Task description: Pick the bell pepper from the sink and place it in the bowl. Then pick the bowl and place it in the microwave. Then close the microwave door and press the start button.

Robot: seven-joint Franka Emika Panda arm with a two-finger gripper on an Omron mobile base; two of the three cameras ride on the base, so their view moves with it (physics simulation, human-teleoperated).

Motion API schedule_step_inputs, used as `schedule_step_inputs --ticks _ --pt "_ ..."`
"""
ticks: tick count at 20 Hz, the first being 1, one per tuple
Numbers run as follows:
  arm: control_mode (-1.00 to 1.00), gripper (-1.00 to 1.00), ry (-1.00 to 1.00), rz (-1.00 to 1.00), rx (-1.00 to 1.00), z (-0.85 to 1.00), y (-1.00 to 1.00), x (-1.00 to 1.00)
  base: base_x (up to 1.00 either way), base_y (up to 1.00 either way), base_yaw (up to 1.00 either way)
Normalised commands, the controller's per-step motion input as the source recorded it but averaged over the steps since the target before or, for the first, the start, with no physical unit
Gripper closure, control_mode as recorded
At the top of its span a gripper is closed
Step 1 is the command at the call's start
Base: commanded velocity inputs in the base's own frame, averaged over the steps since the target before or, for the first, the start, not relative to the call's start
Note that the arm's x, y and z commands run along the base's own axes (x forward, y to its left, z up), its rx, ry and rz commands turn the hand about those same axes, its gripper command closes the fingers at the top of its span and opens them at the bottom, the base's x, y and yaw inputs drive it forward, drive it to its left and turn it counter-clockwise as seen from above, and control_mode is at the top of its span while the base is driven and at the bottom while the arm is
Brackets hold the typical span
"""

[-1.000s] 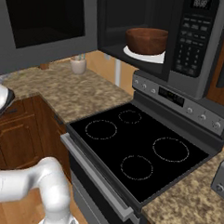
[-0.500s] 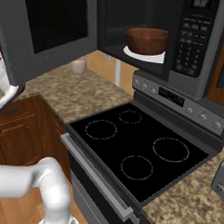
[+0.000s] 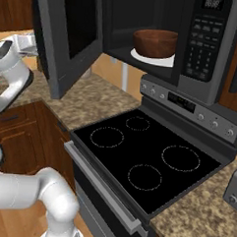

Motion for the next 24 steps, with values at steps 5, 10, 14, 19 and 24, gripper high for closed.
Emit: schedule_step_inputs --ticks 5,10,14,19,24 --pt "-1.0 -1.0 -0.04 0.06 0.18 0.06 -0.78 0.07 0.0 0.0 0.0" --pt "-1.0 -1.0 -0.09 0.24 0.2 0.0 -0.77 0.35 0.0 0.0 0.0" --pt "-1.0 -1.0 -0.1 0.3 0.26 0.0 -0.85 0.17 0.0 0.0 0.0" --pt "-1.0 -1.0 -0.08 0.32 0.26 -0.01 -0.66 0.42 0.0 0.0 0.0" --pt "-1.0 -1.0 -0.07 0.26 0.16 0.0 -0.45 0.51 0.0 0.0 0.0"
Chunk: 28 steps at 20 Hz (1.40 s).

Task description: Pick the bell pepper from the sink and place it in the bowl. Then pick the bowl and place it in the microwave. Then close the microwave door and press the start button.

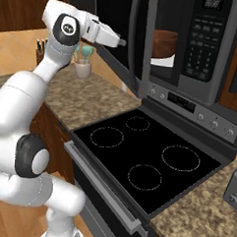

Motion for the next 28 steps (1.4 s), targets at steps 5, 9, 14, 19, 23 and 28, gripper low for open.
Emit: schedule_step_inputs --ticks 5,9,14,19,23,28 --pt "-1.0 -1.0 -0.25 0.23 0.05 -0.23 -0.32 0.62 0.0 0.0 0.0" --pt "-1.0 -1.0 -0.16 0.14 0.03 -0.23 -0.28 0.85 0.0 0.0 0.0" --pt "-1.0 -1.0 -0.07 0.14 0.09 -0.12 -0.54 0.95 0.0 0.0 0.0" --pt "-1.0 -1.0 -0.11 0.15 0.03 -0.41 -0.45 0.91 0.0 0.0 0.0" --pt "-1.0 -1.0 -0.06 0.09 0.0 -0.31 -0.06 0.39 0.0 0.0 0.0" --pt "-1.0 -1.0 -0.1 0.03 0.0 0.03 0.0 -0.78 0.0 0.0 0.0"
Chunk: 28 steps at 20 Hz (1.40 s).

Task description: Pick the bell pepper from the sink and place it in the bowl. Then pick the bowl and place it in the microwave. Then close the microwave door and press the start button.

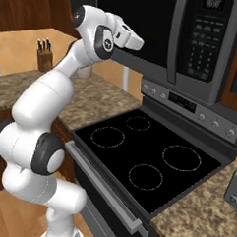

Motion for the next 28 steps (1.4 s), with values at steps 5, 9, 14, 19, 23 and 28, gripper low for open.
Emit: schedule_step_inputs --ticks 5,9,14,19,23,28 --pt "-1.0 -1.0 -0.06 0.02 -0.02 0.0 0.0 -1.0 0.0 0.0 0.0" --pt "-1.0 1.0 -0.01 0.02 -0.05 0.0 0.07 -1.0 0.0 0.0 0.0" --pt "-1.0 1.0 0.0 0.03 -0.08 0.0 0.2 -0.97 0.0 0.0 0.0" --pt "-1.0 1.0 -0.01 0.05 -0.12 0.0 0.21 -0.85 0.0 0.0 0.0" --pt "-1.0 1.0 0.0 0.13 -0.1 0.0 0.02 -0.63 0.0 0.0 0.0" --pt "-1.0 1.0 0.0 0.13 -0.06 0.0 -0.01 -0.4 0.0 0.0 0.0"
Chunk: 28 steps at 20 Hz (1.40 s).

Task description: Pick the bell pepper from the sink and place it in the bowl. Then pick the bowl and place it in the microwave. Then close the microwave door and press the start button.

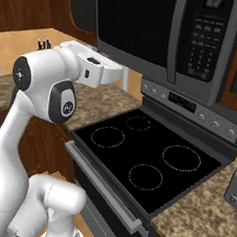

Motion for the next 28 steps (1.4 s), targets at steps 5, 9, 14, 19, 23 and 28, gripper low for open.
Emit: schedule_step_inputs --ticks 5,9,14,19,23,28 --pt "-1.0 1.0 0.0 0.06 0.0 0.08 -0.06 -0.38 0.0 0.0 0.0" --pt "-1.0 1.0 0.01 -0.1 -0.04 0.08 0.0 -0.2 0.0 0.0 0.0" --pt "-1.0 1.0 0.03 -0.25 -0.05 0.0 0.0 -0.03 0.0 0.0 0.0" --pt "-1.0 1.0 0.03 -0.09 0.0 0.0 -0.13 0.0 0.0 0.0 0.0" --pt "-1.0 1.0 0.0 0.0 0.07 0.0 -0.57 0.0 0.0 0.0 0.0" --pt "-1.0 1.0 0.0 0.0 0.04 0.0 -0.38 0.0 0.0 0.0 0.0"
